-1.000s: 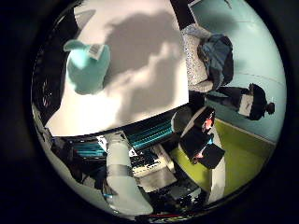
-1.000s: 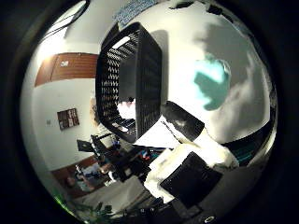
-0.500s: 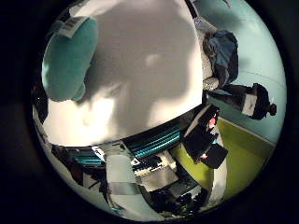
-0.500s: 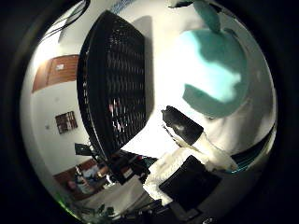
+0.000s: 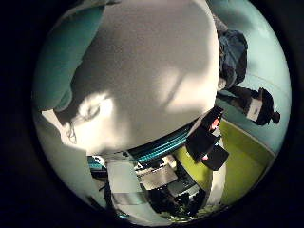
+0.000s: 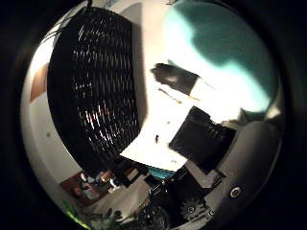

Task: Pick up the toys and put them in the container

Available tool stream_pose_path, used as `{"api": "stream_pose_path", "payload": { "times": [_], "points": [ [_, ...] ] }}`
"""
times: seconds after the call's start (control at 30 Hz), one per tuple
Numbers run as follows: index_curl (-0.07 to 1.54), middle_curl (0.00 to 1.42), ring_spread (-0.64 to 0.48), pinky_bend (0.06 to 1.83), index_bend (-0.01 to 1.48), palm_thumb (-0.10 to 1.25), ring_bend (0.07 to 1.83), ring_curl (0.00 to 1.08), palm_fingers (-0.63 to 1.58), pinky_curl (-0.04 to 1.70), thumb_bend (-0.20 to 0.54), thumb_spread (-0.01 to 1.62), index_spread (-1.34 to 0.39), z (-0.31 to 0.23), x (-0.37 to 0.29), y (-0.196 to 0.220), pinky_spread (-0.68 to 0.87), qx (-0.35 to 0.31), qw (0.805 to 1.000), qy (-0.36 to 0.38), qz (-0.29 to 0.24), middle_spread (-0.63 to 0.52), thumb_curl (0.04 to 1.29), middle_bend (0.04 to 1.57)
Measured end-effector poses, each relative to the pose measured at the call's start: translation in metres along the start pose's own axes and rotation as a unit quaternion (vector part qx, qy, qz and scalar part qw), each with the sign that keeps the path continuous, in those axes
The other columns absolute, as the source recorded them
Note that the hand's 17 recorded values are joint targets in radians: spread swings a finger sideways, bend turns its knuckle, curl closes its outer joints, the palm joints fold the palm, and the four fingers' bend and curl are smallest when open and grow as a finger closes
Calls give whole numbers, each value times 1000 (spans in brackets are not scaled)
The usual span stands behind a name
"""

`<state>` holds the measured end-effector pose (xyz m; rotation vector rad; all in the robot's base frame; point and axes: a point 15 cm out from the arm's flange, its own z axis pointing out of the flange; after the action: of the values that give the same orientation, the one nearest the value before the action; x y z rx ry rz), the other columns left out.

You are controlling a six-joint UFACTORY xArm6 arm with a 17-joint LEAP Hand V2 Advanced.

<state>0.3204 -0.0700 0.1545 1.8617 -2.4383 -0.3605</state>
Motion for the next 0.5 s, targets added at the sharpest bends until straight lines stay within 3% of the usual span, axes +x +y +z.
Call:
{"api": "stream_pose_path", "payload": {
  "times": [0.1, 0.13, 0.3, 0.5],
  "points": [
    [603, 711, -285, 1054, 644, 849, 1177, 477, 1225, 536, -6, 1057, -443, -6, 6, 5, -363, -12, 1000, 14, -7, -246, 429, 946],
    [614, 719, -285, 1068, 658, 860, 1187, 482, 1221, 544, -5, 1051, -442, -10, 8, 5, -363, -15, 1000, 19, -8, -246, 433, 961],
    [838, 863, -247, 1289, 966, 1036, 1377, 602, 1111, 723, -2, 969, -379, -31, 16, 0, -269, -4, 1000, 21, -1, -230, 544, 1173],
    [931, 924, -229, 1326, 1043, 1069, 1414, 674, 1035, 855, -16, 861, -322, -81, 15, 12, -213, 26, 999, 20, 0, -204, 655, 1259]
  ]
}}
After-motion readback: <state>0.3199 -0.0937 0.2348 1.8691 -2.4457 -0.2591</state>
